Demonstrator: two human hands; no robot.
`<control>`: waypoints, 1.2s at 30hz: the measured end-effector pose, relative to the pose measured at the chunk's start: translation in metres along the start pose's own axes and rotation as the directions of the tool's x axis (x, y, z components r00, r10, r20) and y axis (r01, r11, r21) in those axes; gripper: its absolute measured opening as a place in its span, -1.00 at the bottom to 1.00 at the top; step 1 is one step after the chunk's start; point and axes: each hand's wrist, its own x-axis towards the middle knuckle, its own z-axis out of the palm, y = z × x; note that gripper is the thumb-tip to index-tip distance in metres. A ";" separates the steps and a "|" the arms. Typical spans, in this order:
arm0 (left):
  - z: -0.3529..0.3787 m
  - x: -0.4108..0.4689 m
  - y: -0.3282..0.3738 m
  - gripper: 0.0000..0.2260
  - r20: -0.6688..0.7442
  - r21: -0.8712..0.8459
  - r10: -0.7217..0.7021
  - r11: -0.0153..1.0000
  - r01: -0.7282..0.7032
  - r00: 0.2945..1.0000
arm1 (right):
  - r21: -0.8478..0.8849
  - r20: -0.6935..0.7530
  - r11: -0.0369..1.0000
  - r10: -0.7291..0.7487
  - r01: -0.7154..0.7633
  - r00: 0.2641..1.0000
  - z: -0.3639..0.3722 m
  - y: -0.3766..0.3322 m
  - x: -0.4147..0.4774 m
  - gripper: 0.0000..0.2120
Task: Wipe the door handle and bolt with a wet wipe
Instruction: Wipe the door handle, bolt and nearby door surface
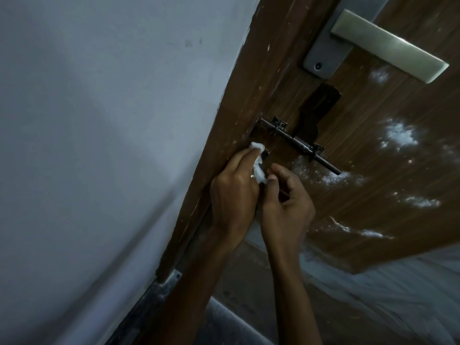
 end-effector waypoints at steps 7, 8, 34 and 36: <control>0.007 -0.026 -0.015 -0.69 0.157 0.051 -0.032 0.998 0.024 0.987 | -0.001 -0.008 1.000 0.030 -0.030 1.000 -0.007 0.005 -0.003 -0.75; 0.006 -0.033 -0.014 -0.69 0.161 0.041 -0.042 0.999 0.035 0.986 | 0.002 -0.008 0.999 0.034 -0.034 0.999 -0.008 0.004 -0.003 -0.75; 0.006 -0.001 -0.007 -0.70 0.003 0.041 -0.004 0.999 0.004 1.000 | 0.001 -0.045 1.000 0.003 -0.003 0.999 -0.029 0.015 -0.005 -0.77; 0.001 -0.001 -0.006 -0.68 0.046 0.015 -0.023 1.000 0.023 0.999 | 0.007 -0.038 1.000 0.021 -0.021 0.999 -0.026 0.015 -0.007 -0.77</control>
